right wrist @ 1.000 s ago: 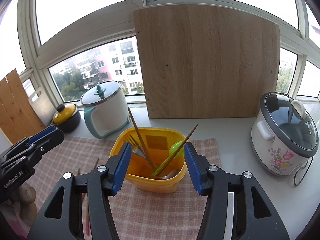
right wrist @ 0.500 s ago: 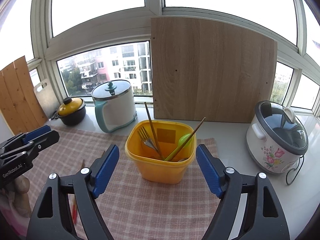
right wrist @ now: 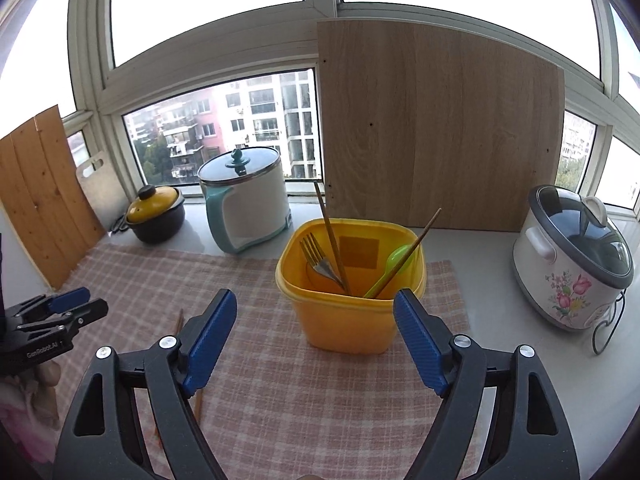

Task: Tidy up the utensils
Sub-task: 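Move both tools back over the remaining chopsticks on the cloth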

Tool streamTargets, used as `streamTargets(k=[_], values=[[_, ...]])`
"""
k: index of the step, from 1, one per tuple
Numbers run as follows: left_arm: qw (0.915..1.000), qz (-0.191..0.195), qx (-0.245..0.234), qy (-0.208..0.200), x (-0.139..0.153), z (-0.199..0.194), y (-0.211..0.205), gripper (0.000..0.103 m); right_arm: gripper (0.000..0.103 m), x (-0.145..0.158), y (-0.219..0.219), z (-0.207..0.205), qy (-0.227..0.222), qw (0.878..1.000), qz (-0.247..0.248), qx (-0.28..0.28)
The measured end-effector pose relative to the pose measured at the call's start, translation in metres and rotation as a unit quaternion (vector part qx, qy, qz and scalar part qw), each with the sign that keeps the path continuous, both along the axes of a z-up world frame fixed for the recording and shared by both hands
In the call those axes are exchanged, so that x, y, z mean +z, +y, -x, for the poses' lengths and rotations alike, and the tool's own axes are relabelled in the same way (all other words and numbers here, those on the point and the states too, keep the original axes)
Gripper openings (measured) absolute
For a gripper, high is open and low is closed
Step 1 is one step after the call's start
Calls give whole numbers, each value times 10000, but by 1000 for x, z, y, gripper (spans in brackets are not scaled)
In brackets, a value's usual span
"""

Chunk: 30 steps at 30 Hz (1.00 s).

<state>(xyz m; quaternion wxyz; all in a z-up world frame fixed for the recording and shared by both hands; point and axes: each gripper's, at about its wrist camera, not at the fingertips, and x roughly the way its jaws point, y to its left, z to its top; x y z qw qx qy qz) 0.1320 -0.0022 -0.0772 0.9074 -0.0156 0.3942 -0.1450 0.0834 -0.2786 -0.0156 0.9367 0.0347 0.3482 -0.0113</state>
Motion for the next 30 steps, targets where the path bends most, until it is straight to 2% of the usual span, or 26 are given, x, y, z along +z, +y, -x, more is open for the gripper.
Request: streamTargets(k=[5, 12, 16, 20, 21, 23, 26, 30], values=[[9991, 6, 142, 390, -30, -11, 17, 55, 83, -21, 16, -9, 312, 9988, 271, 255], [9959, -86, 5, 899, -73, -16, 15, 55, 83, -55, 47, -18, 819, 9927, 216, 861], [9939, -183, -79, 1087, -91, -18, 8, 49, 83, -70, 61, -22, 1015, 9895, 192, 1006], [9918, -154, -65, 1266, -105, -24, 4, 34, 82, -84, 70, -28, 1240, 9859, 101, 1116], [9916, -142, -56, 1283, -107, -25, 3, 33, 80, -87, 72, -29, 1290, 9849, 88, 1149], [9911, -102, -61, 1326, -110, -27, 2, 31, 68, -93, 76, -33, 1428, 9823, 89, 1208], [9908, -141, -87, 1344, -114, -31, -3, 24, 57, -103, 78, -36, 1622, 9786, -6, 1263], [9903, -208, -74, 1368, -119, -36, -7, 23, 52, -111, 83, -39, 1767, 9758, -55, 1283]])
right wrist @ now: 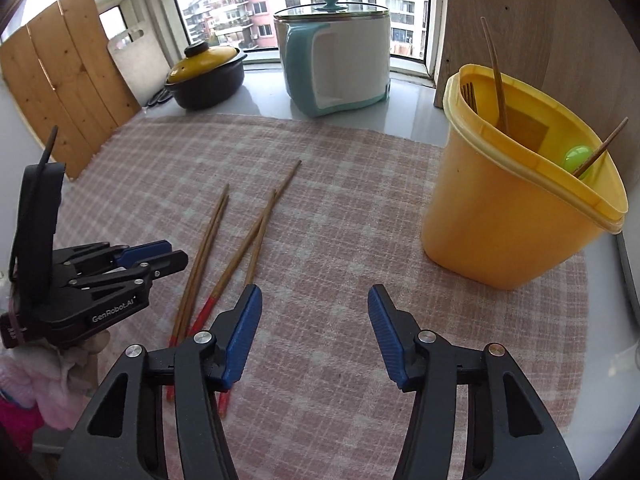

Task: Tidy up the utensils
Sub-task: 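Move both tools back over the remaining chopsticks on the cloth, then lower the left gripper onto a chopstick while the right gripper approaches another chopstick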

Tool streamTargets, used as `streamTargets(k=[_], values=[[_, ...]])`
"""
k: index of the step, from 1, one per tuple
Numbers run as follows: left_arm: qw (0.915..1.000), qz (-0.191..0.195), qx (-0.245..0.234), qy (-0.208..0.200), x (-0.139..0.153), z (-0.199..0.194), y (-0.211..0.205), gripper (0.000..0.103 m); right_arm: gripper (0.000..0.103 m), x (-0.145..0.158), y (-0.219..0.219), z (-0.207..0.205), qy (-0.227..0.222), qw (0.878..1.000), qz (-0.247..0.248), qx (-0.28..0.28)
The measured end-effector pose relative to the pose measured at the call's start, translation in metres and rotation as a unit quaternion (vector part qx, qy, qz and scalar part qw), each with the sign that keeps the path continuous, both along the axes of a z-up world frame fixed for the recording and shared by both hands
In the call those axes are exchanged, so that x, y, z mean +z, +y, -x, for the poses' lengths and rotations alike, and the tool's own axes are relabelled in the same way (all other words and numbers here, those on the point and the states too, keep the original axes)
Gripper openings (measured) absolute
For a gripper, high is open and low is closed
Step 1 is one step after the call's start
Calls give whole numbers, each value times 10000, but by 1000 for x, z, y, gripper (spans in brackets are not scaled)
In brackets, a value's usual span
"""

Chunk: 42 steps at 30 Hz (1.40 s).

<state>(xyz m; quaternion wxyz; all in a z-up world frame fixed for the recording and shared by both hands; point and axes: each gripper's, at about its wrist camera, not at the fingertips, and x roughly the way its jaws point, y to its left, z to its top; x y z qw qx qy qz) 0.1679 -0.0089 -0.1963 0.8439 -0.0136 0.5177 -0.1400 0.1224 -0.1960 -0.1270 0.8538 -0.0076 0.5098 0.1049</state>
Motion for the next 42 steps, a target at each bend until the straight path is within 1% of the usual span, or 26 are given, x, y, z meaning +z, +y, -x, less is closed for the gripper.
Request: streamTargets(k=[2, 5, 10, 14, 18, 20, 25, 30, 32, 39, 42], values=[[10000, -8, -4, 14, -2, -1, -1, 21, 48, -2, 3, -1, 42, 10000, 0, 29], [9999, -104, -14, 6, -6, -3, -4, 17, 45, -5, 8, -3, 103, 9999, 19, 72], [9999, -120, -29, 8, -10, -7, -6, 17, 44, -9, 12, -8, 176, 9998, -13, 95], [9998, -210, -31, -51, -12, -10, -6, 17, 40, -12, 16, -13, 230, 9997, -12, 123], [9997, -221, -55, -59, -14, -13, -6, 15, 39, -17, 18, -20, 325, 9994, -56, 125], [9996, -261, -81, -83, -15, -14, -7, 15, 36, -19, 19, -23, 385, 9991, -92, 117], [9993, -335, -112, -97, -15, -19, -12, 15, 36, -25, 21, -32, 506, 9986, -155, 89], [9985, -495, -147, -179, -14, -25, -18, 15, 33, -28, 22, -38, 576, 9981, -185, 72], [9984, -544, -72, -154, -15, -29, -16, 10, 32, -30, 22, -42, 627, 9978, -224, 54], [9985, -530, -52, -101, -21, -33, -12, 9, 32, -40, 33, -61, 827, 9961, -299, 97], [9989, -458, -26, -84, -21, -34, -11, 9, 32, -47, 40, -68, 945, 9948, -335, 158]])
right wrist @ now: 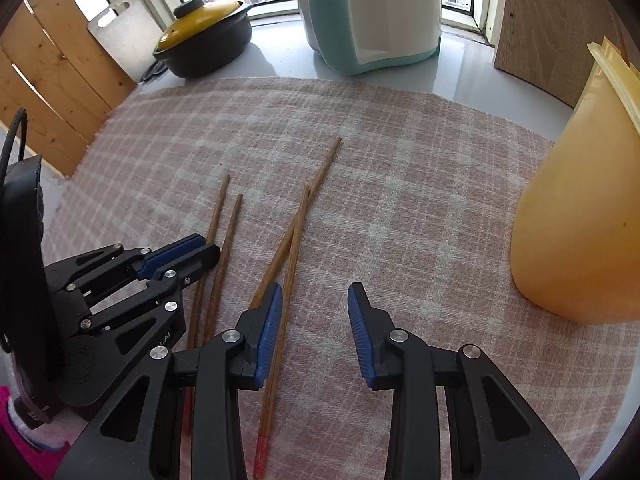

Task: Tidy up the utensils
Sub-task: 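Lower the left gripper onto a chopstick while the right gripper approaches another chopstick, then close the left gripper on a chopstick while the right gripper grasps another chopstick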

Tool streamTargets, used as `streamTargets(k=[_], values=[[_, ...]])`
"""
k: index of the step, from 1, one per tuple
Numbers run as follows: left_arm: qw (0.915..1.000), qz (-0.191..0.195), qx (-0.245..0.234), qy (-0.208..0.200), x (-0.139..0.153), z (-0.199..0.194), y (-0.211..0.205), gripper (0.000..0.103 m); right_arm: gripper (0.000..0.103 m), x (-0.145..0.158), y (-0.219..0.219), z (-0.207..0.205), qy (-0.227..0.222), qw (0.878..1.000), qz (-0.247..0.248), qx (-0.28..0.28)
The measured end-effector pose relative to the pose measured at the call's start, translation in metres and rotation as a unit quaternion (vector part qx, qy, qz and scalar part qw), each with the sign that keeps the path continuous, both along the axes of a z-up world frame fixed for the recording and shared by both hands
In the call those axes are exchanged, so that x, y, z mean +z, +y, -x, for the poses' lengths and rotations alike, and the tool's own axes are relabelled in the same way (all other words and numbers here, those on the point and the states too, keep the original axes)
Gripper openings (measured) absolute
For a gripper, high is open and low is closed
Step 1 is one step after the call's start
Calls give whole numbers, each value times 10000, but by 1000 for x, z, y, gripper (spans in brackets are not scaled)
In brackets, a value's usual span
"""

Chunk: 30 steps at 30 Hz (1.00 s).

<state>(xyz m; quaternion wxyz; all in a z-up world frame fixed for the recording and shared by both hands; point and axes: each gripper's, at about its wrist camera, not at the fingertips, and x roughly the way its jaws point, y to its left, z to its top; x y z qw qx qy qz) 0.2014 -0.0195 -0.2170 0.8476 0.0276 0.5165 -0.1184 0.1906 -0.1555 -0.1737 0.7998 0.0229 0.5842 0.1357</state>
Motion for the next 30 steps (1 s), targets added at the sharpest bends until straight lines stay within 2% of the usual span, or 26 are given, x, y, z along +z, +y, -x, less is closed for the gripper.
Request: streamTargets(k=[6, 11, 15, 17, 21, 23, 26, 30], values=[[10000, 16, -7, -6, 1, 1, 5, 7, 26, -13, 14, -8, 179, 9997, 91, 154], [10000, -15, -56, -11, 2, 4, 11, 5, 11, -18, 13, -10, 230, 9991, 247, 265], [9999, 49, -38, 119, 1, -1, 13, 6, 11, -17, 9, -14, 282, 9988, 312, 263], [9998, 71, 2, 170, 1, -5, 12, 13, 11, -20, 10, -18, 402, 9985, 262, 272], [9999, -1, -8, 108, 0, -9, 7, 13, 11, -22, 15, -22, 383, 9980, 397, 316], [9999, 48, 60, 115, 0, -10, 9, 5, 6, -22, 18, -23, 372, 9979, 411, 334], [9992, 294, 188, 178, 1, -11, 15, 4, 6, -22, 13, -22, 380, 9987, 246, 229], [9986, 436, 265, 157, 5, -4, 18, 4, 6, -17, 4, -15, 327, 9993, 99, 121]])
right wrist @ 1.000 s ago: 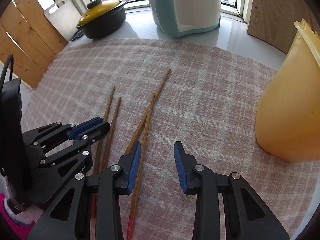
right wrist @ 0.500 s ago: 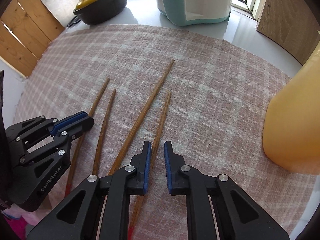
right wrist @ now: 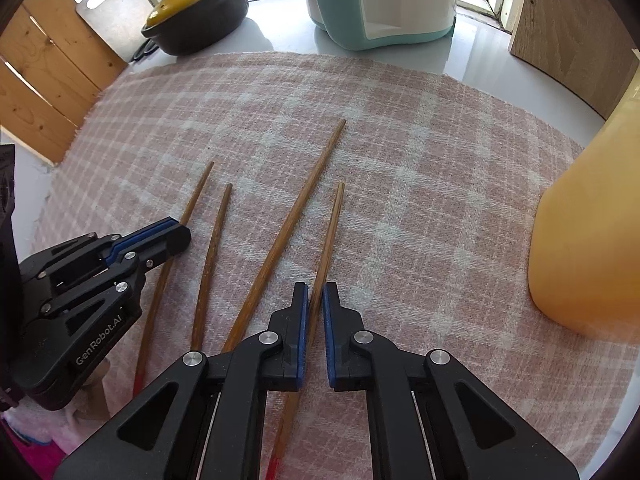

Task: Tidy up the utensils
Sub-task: 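Close the left gripper on a chopstick while the right gripper grasps another chopstick, then lift and carry the chopsticks upright with both tools over the yellow container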

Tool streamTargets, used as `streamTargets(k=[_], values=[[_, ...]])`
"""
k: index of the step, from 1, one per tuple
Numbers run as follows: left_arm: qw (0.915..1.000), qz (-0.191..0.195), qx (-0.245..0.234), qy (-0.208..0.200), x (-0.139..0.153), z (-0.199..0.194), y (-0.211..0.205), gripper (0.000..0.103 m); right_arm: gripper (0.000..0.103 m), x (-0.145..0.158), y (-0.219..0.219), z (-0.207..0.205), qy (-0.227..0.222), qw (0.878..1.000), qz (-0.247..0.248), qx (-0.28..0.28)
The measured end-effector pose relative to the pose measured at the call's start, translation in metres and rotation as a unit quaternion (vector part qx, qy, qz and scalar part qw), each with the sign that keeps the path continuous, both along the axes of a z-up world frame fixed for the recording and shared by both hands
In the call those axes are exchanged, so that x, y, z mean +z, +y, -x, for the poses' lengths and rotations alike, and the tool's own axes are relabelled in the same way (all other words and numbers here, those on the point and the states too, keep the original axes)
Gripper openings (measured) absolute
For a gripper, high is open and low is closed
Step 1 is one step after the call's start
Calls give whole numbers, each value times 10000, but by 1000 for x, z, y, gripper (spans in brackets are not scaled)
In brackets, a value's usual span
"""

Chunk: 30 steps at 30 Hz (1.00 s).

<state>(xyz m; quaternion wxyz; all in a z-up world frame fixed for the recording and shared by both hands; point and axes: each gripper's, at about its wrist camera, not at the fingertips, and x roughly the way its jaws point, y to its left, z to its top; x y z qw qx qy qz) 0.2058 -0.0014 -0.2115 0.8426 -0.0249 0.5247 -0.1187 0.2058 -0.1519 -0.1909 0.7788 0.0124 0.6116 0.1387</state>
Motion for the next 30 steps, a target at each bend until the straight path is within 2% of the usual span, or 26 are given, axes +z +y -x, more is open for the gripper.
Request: streamTargets(k=[9, 30], values=[[9992, 305, 55, -269, 28, 21, 8, 3, 5, 29, -13, 19, -294, 9991, -277, -148], [9935, 572, -260, -945, 87, 74, -4, 3, 4, 88, -32, 67, -1149, 9918, -488, -270]])
